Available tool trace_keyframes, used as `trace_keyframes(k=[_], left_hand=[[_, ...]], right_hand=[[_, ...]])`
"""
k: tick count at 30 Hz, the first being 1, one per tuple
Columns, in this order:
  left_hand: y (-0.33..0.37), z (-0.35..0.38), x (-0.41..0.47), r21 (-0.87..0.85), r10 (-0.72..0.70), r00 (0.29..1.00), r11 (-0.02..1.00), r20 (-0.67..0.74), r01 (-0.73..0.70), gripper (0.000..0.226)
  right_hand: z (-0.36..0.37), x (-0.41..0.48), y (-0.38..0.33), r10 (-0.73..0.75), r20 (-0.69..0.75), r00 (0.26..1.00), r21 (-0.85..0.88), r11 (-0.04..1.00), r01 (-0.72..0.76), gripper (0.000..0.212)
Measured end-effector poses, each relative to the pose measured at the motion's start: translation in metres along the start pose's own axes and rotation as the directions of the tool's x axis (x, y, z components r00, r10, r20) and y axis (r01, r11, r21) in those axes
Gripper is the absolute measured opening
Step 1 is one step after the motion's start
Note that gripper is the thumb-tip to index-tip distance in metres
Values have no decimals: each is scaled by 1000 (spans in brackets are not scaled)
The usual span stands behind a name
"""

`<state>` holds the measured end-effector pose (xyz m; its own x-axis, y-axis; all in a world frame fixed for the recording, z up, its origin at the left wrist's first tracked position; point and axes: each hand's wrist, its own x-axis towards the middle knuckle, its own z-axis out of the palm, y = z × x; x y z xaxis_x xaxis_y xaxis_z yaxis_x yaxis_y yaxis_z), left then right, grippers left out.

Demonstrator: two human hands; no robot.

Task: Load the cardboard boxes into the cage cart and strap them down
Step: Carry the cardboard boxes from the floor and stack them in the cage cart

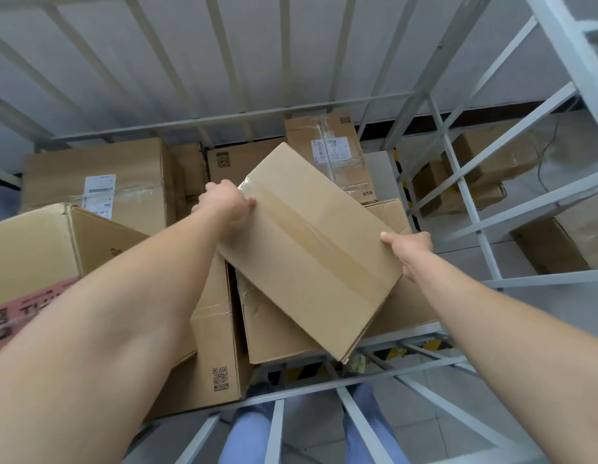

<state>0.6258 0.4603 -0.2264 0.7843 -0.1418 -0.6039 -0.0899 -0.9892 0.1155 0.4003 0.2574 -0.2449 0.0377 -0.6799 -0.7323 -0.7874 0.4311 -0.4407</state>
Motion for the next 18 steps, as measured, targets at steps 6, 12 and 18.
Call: trace_keyframes(k=[6,12,18], left_hand=[[-21,0,-46,171,-84,956,985,280,36,60],[-56,20,-77,68,-251,773,963,582,262,59],[-44,26,-63,-310,-101,938,927,333,210,52]], right_hand=[[3,0,8,45,15,999,-17,999,-45,70],[8,-4,0,-59,30,998,-187,980,63,74],[11,2,-10,-77,60,995,-219,972,89,68]])
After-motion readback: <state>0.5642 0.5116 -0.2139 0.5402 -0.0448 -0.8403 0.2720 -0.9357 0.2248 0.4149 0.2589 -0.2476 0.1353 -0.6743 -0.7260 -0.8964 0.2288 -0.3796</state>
